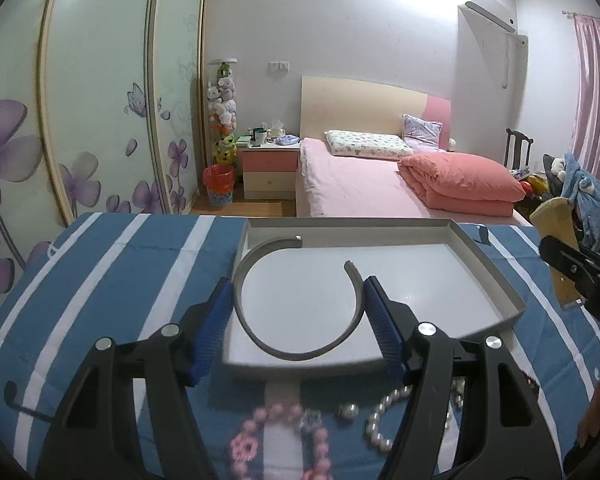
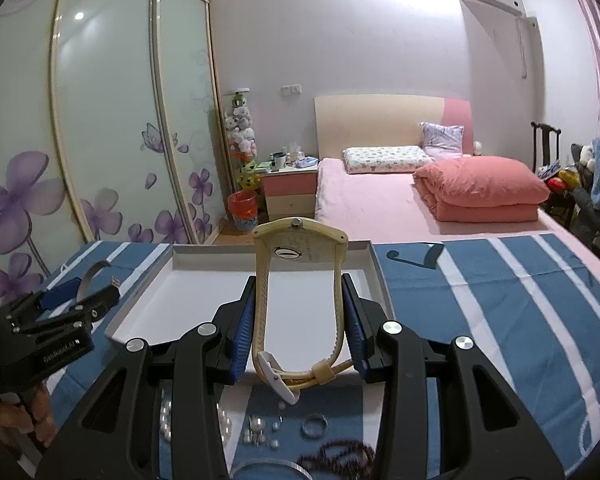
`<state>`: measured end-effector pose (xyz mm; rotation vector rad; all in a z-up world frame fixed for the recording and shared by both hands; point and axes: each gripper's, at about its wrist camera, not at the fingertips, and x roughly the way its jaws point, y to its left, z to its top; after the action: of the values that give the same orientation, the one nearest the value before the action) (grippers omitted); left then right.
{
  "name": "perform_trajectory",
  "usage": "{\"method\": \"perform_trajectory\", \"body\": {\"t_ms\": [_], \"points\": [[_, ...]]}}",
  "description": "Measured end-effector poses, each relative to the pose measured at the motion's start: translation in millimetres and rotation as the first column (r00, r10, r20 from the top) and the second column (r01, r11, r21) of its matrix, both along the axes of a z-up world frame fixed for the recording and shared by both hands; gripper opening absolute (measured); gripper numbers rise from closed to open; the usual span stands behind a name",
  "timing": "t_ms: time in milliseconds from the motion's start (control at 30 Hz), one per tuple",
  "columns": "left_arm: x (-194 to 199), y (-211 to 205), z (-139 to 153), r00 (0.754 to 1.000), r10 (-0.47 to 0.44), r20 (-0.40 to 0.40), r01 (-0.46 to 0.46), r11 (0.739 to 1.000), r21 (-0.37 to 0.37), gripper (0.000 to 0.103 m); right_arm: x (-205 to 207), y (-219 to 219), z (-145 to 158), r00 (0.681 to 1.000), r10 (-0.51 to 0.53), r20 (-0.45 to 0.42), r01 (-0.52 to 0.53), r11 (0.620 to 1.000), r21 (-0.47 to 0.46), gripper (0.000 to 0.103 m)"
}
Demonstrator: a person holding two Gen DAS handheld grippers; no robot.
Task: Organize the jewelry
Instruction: 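Lift the bangle with the left tool while the right tool carries the watch over the gray tray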
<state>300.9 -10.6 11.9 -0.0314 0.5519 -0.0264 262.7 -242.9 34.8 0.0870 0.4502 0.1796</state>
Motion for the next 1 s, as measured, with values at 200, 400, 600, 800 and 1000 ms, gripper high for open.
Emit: {"method": "perform_trajectory", "body": {"t_ms": [200, 400, 600, 800, 1000], "points": [[31, -8, -8, 1.000, -0.008, -0.022, 0.008, 1.000, 0.003, 0.065, 29, 0, -13, 0.999, 0.017, -0.045, -0.017, 1.000, 0.019, 0.041], [53, -11, -28, 0.996, -0.018, -0.086, 0.017, 1.000, -0.005, 0.065, 53, 2, -34, 0.990, 0.037, -0.133, -0.034, 0.999, 0.018, 0.041], [69, -11, -45, 0.988, -0.021, -0.151, 0.020, 1.000, -0.008, 0.065, 67, 6, -54, 0.972, 0.050, -0.230, -0.048, 0.999, 0.017, 0.041], [83, -10, -62, 0.975, -0.023, -0.221, 0.020, 1.000, -0.017, 0.065, 81, 10, -68, 0.945, 0.047, -0.323, -0.045, 0.999, 0.014, 0.042], [88, -3, -71, 0.964, -0.032, -0.264, 0.017, 0.998, -0.058, 0.065, 86, 11, -74, 0.934, 0.045, -0.354, -0.046, 0.999, 0.007, 0.050]]}}
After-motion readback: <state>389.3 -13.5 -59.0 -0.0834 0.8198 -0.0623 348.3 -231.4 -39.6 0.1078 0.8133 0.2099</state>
